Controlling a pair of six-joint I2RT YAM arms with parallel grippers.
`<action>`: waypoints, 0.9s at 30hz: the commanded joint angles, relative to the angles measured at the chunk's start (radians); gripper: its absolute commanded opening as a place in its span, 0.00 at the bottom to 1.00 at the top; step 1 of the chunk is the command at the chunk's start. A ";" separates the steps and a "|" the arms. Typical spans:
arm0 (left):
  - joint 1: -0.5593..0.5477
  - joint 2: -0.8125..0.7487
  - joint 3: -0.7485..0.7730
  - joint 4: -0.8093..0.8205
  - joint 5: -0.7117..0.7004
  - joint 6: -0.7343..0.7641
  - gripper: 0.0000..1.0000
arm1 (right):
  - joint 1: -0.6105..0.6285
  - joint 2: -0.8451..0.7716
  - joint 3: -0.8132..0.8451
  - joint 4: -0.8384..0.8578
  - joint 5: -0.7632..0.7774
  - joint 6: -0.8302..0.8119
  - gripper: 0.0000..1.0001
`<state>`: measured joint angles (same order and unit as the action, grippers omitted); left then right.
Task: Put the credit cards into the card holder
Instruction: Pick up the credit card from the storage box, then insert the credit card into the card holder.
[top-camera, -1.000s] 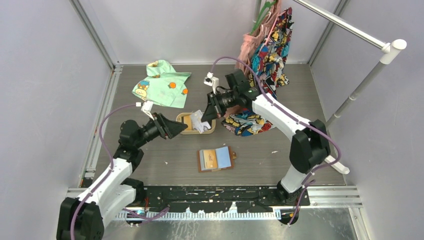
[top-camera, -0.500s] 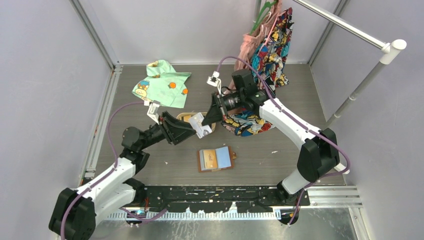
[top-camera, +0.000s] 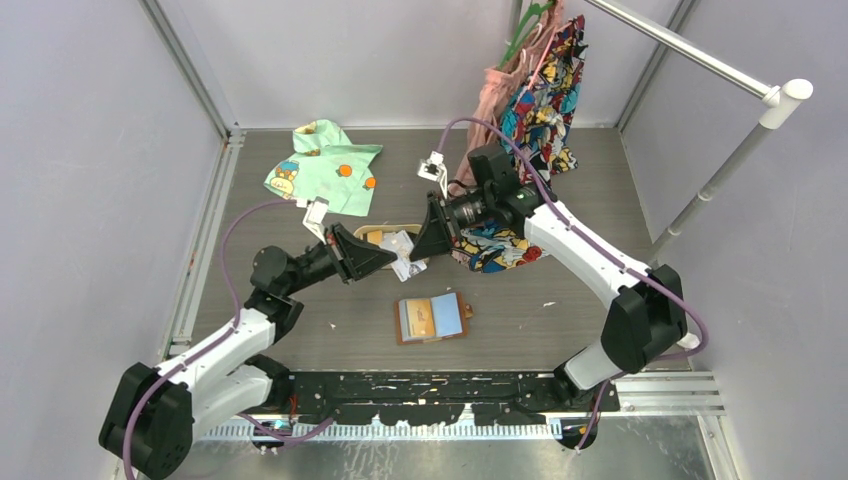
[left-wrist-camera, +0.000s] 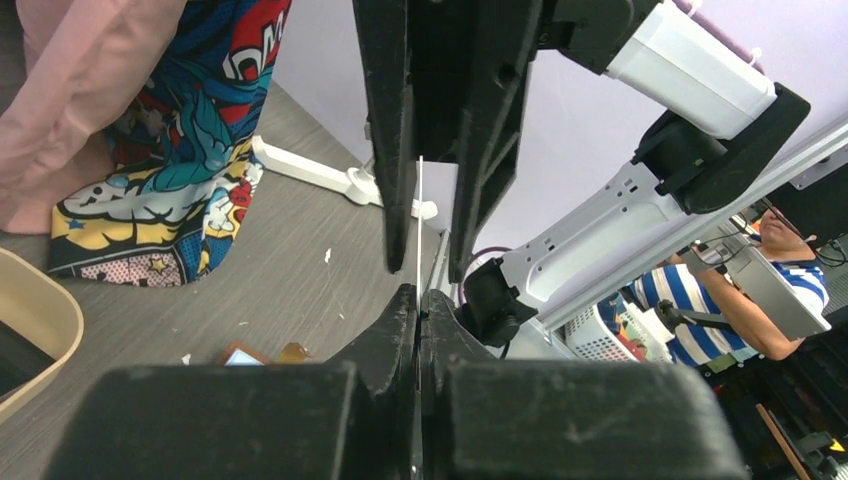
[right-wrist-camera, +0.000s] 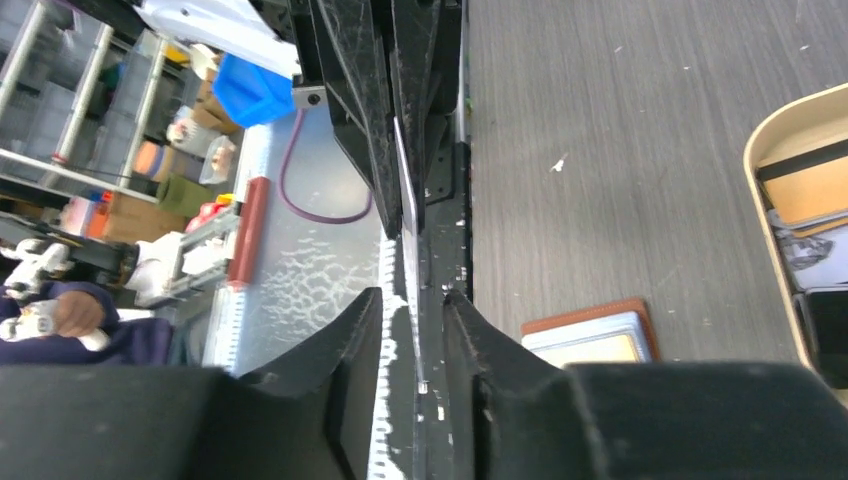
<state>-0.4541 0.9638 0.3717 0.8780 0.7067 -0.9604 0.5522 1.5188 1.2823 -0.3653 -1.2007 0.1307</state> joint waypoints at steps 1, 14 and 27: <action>-0.004 -0.030 0.016 -0.054 -0.019 0.040 0.00 | -0.003 -0.082 0.058 -0.321 0.126 -0.419 0.46; -0.163 0.138 -0.060 -0.200 -0.202 -0.027 0.00 | 0.015 -0.188 -0.216 -0.579 0.452 -1.354 0.59; -0.207 0.452 -0.056 -0.075 -0.231 -0.024 0.00 | 0.202 -0.044 -0.356 -0.359 0.734 -1.353 0.41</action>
<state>-0.6556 1.3693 0.3054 0.6872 0.4923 -0.9886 0.7238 1.4498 0.9249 -0.7933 -0.5461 -1.1900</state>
